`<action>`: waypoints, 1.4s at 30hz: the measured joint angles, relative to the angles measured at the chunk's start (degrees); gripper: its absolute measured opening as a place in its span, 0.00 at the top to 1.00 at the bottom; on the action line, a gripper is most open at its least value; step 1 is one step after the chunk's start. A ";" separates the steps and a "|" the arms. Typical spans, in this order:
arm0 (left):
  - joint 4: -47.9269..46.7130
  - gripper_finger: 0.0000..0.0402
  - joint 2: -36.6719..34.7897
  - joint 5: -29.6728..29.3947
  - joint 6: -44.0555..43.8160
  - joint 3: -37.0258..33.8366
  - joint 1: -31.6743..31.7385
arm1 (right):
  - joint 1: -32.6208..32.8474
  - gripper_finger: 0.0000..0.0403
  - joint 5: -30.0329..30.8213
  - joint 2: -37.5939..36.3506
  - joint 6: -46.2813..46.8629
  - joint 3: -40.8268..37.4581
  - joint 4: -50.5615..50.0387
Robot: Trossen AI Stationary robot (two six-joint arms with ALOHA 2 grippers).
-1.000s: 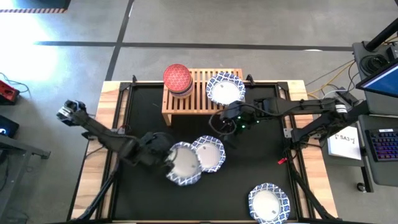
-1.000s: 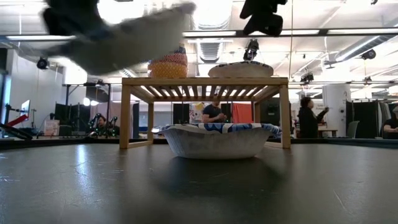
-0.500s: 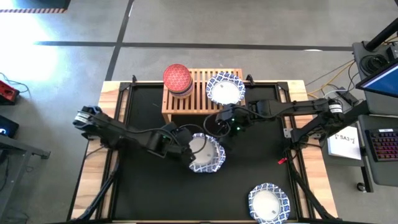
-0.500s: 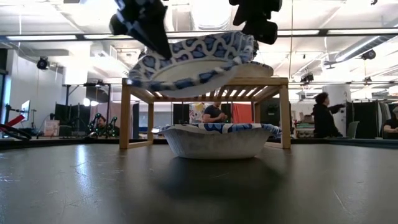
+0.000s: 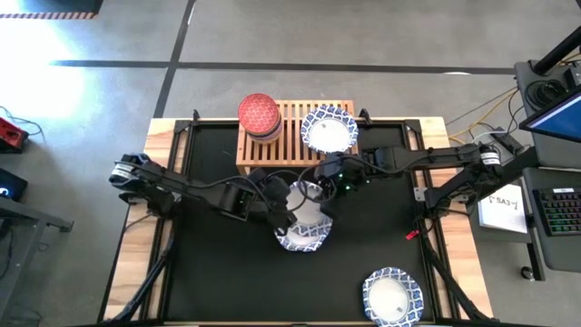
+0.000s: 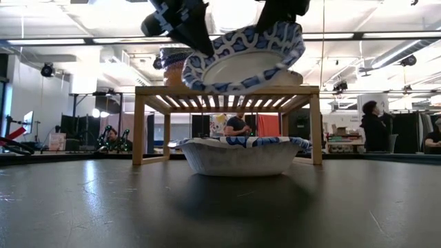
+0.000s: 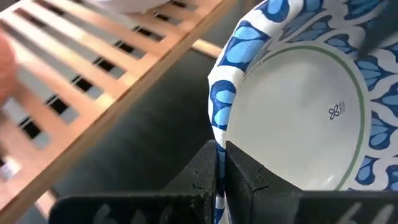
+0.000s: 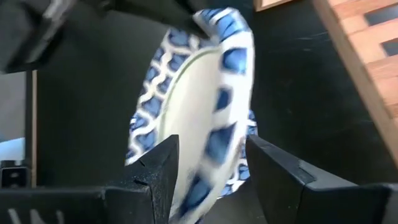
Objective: Place and stack bowls onto a shelf
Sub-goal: Stack the white bowl on top of the white bowl on the shelf
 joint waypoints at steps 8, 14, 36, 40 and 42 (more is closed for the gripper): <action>1.10 1.00 0.00 1.29 1.55 -0.06 0.00 | 0.00 0.67 3.78 -0.02 -1.09 0.00 -0.38; 1.02 1.00 0.33 1.42 1.83 1.58 0.07 | 0.00 0.83 4.74 -0.04 -1.55 0.00 -0.74; 1.19 0.55 1.17 3.91 16.27 8.63 -0.17 | -1.64 0.97 5.99 -0.09 -0.54 0.00 -4.10; 0.46 0.52 1.11 2.24 18.84 10.32 -0.24 | -2.38 0.97 6.00 -0.12 1.49 0.00 -6.65; -1.05 0.52 0.96 1.08 19.23 11.46 -0.22 | -2.61 0.97 5.96 -0.54 1.57 0.00 -7.38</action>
